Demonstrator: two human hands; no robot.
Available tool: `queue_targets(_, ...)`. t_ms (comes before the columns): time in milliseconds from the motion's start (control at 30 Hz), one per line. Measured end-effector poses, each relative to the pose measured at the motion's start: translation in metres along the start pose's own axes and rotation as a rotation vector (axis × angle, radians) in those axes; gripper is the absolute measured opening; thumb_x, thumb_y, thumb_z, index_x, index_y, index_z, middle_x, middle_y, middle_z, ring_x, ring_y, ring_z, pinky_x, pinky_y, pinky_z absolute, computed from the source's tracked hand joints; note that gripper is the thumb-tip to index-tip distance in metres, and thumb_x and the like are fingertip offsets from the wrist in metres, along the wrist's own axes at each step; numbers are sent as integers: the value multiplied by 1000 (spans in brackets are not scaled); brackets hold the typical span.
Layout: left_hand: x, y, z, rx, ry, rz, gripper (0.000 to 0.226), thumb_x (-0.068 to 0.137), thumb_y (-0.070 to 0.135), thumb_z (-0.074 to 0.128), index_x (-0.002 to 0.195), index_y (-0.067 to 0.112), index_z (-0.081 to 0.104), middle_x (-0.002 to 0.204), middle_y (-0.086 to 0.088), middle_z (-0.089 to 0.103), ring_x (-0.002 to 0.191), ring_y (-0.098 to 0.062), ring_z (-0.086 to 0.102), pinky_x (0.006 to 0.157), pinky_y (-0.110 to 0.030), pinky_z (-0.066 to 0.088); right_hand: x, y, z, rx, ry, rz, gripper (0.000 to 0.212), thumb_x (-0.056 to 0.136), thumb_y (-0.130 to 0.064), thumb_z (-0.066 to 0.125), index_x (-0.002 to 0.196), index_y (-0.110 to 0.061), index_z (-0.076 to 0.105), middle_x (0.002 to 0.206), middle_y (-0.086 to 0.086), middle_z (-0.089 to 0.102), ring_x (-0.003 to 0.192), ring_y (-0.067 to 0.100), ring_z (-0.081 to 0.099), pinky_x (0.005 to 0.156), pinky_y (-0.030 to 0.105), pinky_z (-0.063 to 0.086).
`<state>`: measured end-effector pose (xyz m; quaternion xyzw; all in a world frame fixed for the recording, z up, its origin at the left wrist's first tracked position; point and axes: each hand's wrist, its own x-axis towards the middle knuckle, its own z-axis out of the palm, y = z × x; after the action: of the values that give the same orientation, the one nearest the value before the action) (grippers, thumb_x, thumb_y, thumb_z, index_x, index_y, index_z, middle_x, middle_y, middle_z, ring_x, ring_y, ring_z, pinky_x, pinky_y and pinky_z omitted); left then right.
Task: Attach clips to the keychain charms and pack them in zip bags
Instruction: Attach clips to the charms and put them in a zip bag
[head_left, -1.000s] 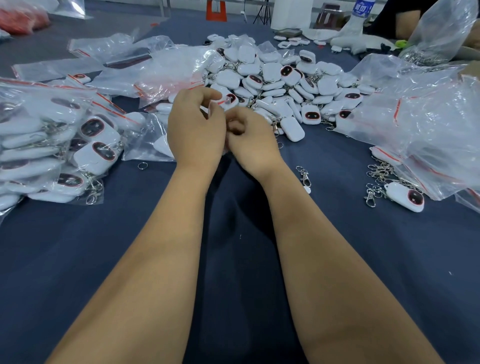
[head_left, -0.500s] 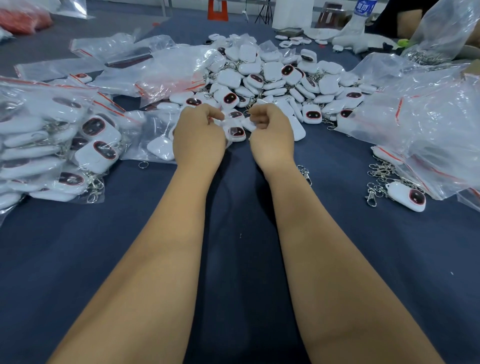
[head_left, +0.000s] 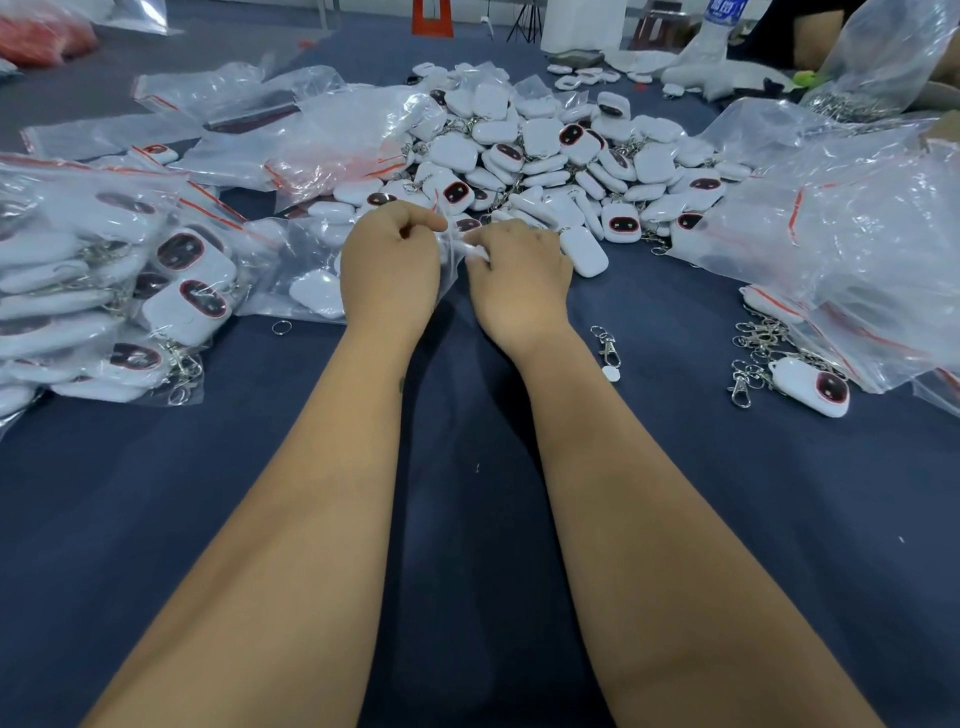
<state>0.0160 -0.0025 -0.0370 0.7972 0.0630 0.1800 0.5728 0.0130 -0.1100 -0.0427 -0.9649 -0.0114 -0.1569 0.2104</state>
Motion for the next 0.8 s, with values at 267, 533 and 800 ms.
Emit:
queue_targets(267,-5,4,-2,74,-130,32,33,73,11,54,92,34,69,81,3,66,68,-25,61,65,-36,55,-4,-3,-13,815,216,278,15,95,-17,53,108,-19,61,86,-6,60,81,17,59,80,32,51)
queue_targets(533,-5,1,3,188,-233,201,27,85,25,69,113,24,69,106,-15,63,70,-25,59,72,-36,53,2,-4,-15,1180,141,300,20,89,-3,51,89,-16,65,75,1,63,55,7,56,55,18,44)
queue_targets(800,-4,4,1,144,-184,210,26,95,17,47,88,25,71,102,-8,68,94,-22,62,81,-31,48,1,-4,-15,1183,99,287,28,84,9,51,90,-12,68,74,-2,68,57,1,62,59,16,49)
